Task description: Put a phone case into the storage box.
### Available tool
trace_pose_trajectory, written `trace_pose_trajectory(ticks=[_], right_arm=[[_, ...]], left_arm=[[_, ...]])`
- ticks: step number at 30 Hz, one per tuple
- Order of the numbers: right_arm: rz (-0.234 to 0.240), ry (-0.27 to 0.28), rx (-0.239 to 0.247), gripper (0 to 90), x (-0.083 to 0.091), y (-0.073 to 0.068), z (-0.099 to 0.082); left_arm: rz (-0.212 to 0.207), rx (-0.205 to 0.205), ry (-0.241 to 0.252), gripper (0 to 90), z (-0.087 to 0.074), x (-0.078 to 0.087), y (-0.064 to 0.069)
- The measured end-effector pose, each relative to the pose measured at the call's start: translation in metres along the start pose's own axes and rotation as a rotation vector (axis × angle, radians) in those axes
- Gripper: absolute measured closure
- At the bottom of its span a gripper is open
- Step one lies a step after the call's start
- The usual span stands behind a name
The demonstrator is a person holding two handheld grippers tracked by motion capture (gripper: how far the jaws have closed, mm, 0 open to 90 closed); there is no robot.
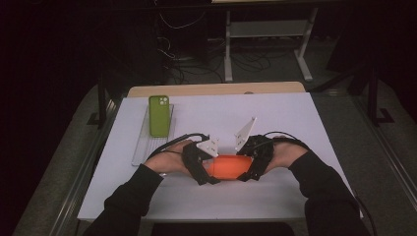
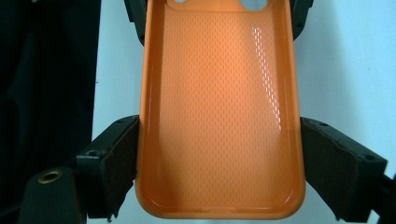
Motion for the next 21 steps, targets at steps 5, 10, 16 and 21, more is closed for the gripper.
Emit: trace_pose_trajectory(ticks=[5,10,16,21], right_arm=[[0.002,-0.002,0.004,15.0,0.0002,-0.0003,-0.0001],[0.006,-0.003,0.004,14.9,-0.0004,-0.0011,0.0000],[0.006,0.013,0.002,14.3,-0.0020,-0.0023,0.0001],[-0.014,0.046,-0.027,1.6,-0.0018,-0.0006,0.0002]], left_arm=[[-0.001,-0.009,-0.005,15.3,0.0004,0.0005,0.0012],[-0.006,-0.007,-0.013,16.1,0.0000,0.0009,0.0026],[0.003,-0.029,-0.019,16.2,-0.0004,0.0030,0.0020],[0.017,-0.014,-0.027,16.2,-0.0013,0.0047,-0.0002]])
Point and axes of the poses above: each handheld gripper's, and its own axes: x roughly backward along the jaws, z roughly out of its top, y roughly to its right, the point moved 9 cm from there along -x, roughly forward along the jaws, and after that the axes turned 1 degree about y, right-handed, at the moved point
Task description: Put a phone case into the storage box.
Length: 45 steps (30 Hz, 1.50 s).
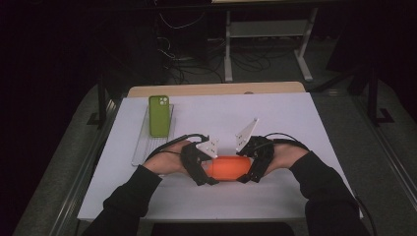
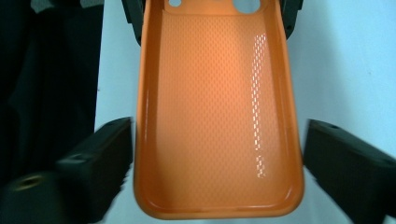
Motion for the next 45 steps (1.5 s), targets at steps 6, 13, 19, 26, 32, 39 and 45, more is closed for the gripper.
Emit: trace_pose_trajectory(ticks=[6,13,19,26,32,39,45], right_arm=[[-0.035,0.084,-0.091,0.0,0.009,0.006,0.000],[-0.173,0.191,-0.190,0.0,0.023,0.026,-0.010],[-0.235,0.274,-0.379,0.0,0.024,0.027,-0.022],[-0.326,0.353,-0.492,0.0,0.014,0.028,-0.031],[-0.387,0.447,-0.576,0.0,0.003,0.026,-0.030],[-0.439,0.462,-0.578,0.0,-0.002,0.030,-0.032],[-0.520,0.412,-0.482,0.0,-0.004,0.028,-0.032]], left_arm=[[0.053,0.054,-0.002,16.1,-0.002,0.001,-0.006],[0.126,0.137,-0.023,16.1,-0.008,0.000,-0.012],[0.226,0.236,-0.078,16.0,-0.018,-0.002,-0.023],[0.311,0.375,-0.036,15.9,-0.021,0.001,-0.033],[0.330,0.420,-0.019,15.8,-0.024,0.005,-0.036],[0.331,0.415,-0.017,15.7,-0.025,0.005,-0.036],[0.326,0.410,-0.010,15.6,-0.023,0.004,-0.035]])
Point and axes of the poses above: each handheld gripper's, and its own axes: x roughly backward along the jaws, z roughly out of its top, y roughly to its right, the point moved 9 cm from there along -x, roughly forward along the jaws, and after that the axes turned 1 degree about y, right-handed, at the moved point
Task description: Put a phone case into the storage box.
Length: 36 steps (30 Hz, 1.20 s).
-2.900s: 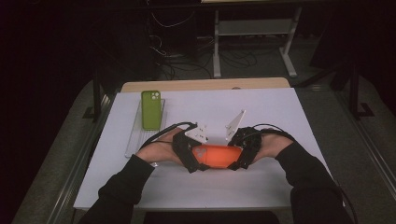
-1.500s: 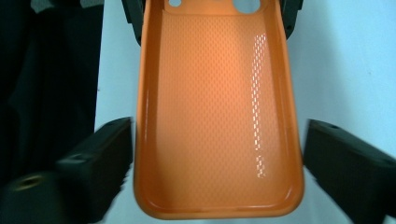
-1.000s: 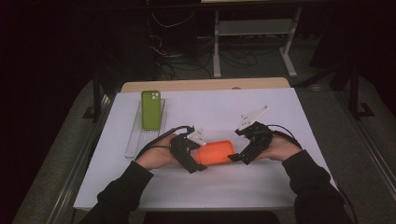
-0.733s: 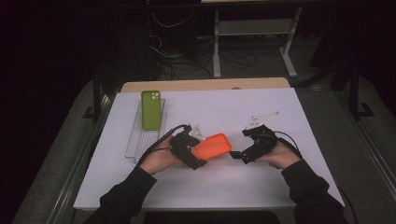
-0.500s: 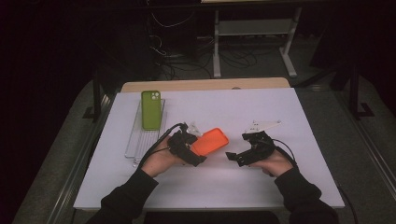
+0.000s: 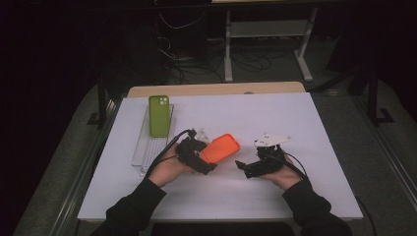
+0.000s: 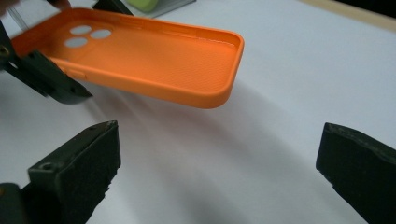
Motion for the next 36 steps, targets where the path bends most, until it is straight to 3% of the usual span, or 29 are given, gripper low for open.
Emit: trace_pose_trajectory(ticks=[2,6,10,13,19,23,26,36], right_arm=[[-0.016,-0.004,0.027,0.0,-0.001,-0.001,0.000],[-0.072,-0.024,0.142,0.0,-0.001,0.002,-0.002],[-0.103,-0.022,0.203,0.0,0.000,0.003,-0.001],[-0.148,-0.013,0.281,0.0,0.001,0.005,0.000],[-0.179,-0.006,0.339,0.0,0.001,0.004,0.001],[-0.207,-0.008,0.433,0.0,0.001,0.003,0.000],[-0.223,-0.008,0.471,0.0,0.000,0.000,0.001],[-0.352,0.015,0.721,0.0,0.002,-0.005,0.004]], left_arm=[[-0.002,-0.002,0.003,15.6,0.000,0.000,0.000],[-0.006,-0.003,0.008,15.6,0.001,0.002,0.000],[-0.007,-0.009,0.006,15.7,0.000,0.002,0.000],[-0.008,-0.019,0.006,15.7,0.001,0.002,0.000],[-0.010,-0.019,0.005,15.7,0.000,0.001,0.001],[-0.011,-0.018,0.005,15.7,0.000,0.001,0.001],[-0.009,-0.019,0.005,15.7,0.000,0.002,0.000],[-0.015,0.001,0.022,15.7,0.001,0.000,0.004]])
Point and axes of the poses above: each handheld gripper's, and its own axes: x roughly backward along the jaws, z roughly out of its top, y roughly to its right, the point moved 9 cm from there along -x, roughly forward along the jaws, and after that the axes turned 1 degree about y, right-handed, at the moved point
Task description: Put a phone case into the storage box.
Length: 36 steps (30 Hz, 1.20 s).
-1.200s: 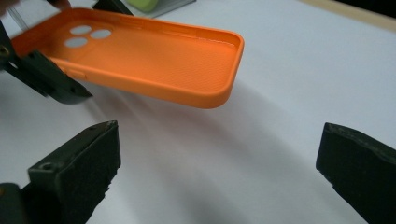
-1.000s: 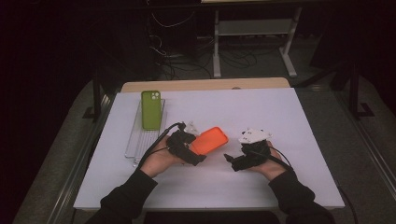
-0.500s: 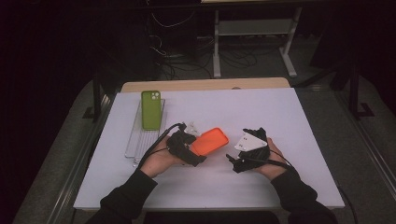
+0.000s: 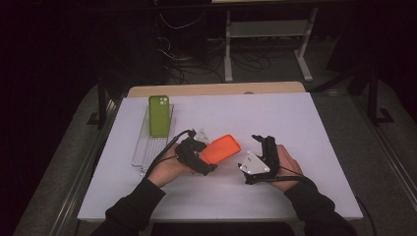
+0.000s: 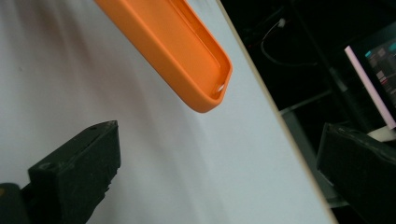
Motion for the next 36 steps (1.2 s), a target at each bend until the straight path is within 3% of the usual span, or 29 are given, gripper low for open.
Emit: trace_pose_trajectory(ticks=[4,5,9,15,19,21,28,29,31,36], right_arm=[[-0.043,0.000,0.130,0.0,-0.002,-0.001,0.001],[-0.046,-0.010,0.195,0.0,-0.002,-0.001,0.000],[-0.088,-0.005,0.231,0.0,-0.004,-0.004,0.002],[-0.172,0.003,0.366,0.0,-0.003,-0.003,0.006],[-0.216,0.035,0.438,0.8,-0.004,-0.003,0.014],[-0.215,0.038,0.486,2.4,-0.005,-0.006,0.016],[-0.227,0.077,0.541,9.5,-0.009,-0.016,0.027],[-0.246,0.094,0.523,11.3,-0.010,-0.017,0.030],[-0.246,0.098,0.543,13.9,-0.012,-0.021,0.033],[-0.243,0.102,0.603,26.6,-0.016,-0.031,0.039]], left_arm=[[-0.006,0.006,-0.003,15.7,0.000,0.001,0.001],[-0.005,0.003,-0.001,15.7,0.000,0.001,0.001],[-0.005,-0.013,-0.015,15.7,-0.001,0.001,0.000],[-0.003,0.005,-0.003,15.7,0.000,0.000,0.001],[-0.005,-0.009,-0.013,15.7,0.000,0.001,0.000],[-0.008,-0.007,-0.011,15.7,0.000,0.002,0.001],[-0.007,-0.009,-0.013,15.7,0.000,0.003,0.001],[-0.007,-0.008,-0.013,15.7,0.000,0.003,0.001],[-0.007,-0.010,-0.012,15.7,0.000,0.002,0.001],[-0.003,-0.010,-0.013,15.7,0.000,0.003,0.000]])
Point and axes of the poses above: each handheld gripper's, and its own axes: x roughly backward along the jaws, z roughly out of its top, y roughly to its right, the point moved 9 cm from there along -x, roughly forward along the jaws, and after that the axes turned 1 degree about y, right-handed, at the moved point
